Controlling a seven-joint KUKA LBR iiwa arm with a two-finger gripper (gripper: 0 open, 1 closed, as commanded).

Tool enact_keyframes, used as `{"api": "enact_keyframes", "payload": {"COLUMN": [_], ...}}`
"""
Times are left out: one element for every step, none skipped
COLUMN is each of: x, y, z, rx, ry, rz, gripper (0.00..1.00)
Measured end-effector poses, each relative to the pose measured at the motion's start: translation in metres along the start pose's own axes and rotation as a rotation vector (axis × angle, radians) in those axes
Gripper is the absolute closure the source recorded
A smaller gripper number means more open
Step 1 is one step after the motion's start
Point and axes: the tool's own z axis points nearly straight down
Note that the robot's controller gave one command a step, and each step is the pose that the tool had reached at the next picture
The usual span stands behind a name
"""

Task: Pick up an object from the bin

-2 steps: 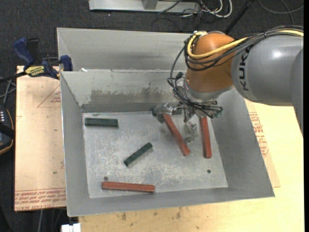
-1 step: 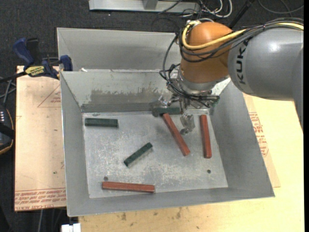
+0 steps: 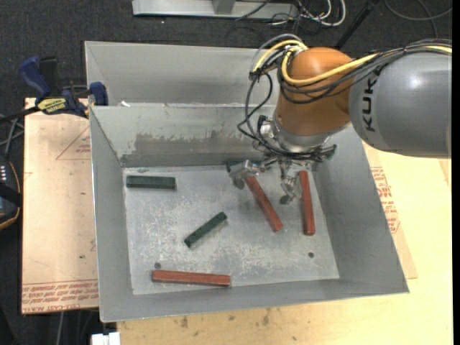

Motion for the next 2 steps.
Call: {"api": "enact_keyframes", "payload": {"x": [-0.039, -0.060], "y": [0.012, 0.029], "z": [0.019, 0.026], "rx": [0.001, -0.005], "ry": [0.002, -0.005], "rz": [-0.143, -0.194], "gripper": [0.00, 0.00]}}
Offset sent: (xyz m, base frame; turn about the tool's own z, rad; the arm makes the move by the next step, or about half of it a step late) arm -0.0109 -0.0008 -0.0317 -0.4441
